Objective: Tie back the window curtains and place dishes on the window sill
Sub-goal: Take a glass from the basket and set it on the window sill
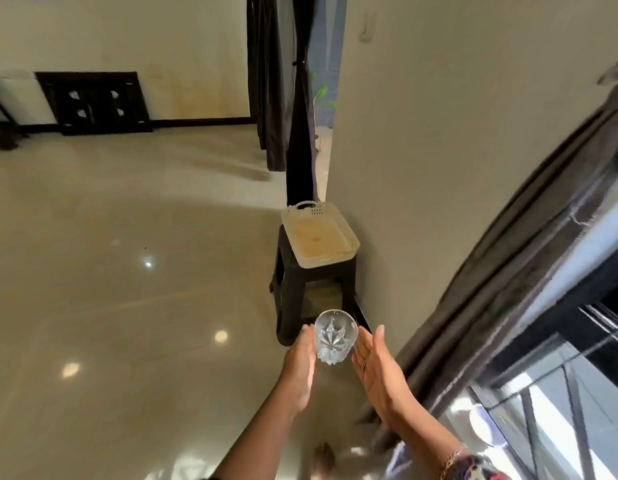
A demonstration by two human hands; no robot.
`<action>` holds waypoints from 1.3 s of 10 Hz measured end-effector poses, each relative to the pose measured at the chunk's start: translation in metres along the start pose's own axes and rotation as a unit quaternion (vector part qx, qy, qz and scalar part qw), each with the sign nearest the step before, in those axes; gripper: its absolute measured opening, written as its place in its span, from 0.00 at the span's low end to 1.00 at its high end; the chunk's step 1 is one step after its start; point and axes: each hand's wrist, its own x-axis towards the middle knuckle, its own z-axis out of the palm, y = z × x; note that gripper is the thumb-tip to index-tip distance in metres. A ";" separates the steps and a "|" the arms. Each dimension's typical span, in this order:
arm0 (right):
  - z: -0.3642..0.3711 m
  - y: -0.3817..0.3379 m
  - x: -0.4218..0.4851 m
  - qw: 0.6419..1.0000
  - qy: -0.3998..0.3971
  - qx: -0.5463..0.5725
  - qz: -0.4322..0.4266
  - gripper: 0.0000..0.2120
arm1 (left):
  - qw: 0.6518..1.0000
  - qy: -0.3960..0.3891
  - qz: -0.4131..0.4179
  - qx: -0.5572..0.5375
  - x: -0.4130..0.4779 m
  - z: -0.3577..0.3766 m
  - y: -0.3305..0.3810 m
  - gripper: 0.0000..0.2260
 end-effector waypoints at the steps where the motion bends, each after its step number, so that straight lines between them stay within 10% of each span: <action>1: -0.001 -0.025 0.076 0.999 0.017 -0.023 0.020 0.35 | 0.999 0.024 0.018 -0.027 0.056 0.001 0.039 0.18; 4: -0.012 -0.087 0.206 0.998 -0.027 -0.028 0.040 0.20 | 0.998 0.061 -0.011 0.002 0.191 0.003 0.090 0.20; 13: -0.050 -0.039 0.597 0.966 0.168 0.030 0.194 0.30 | 0.977 0.119 -0.178 -0.013 0.567 -0.063 0.106 0.16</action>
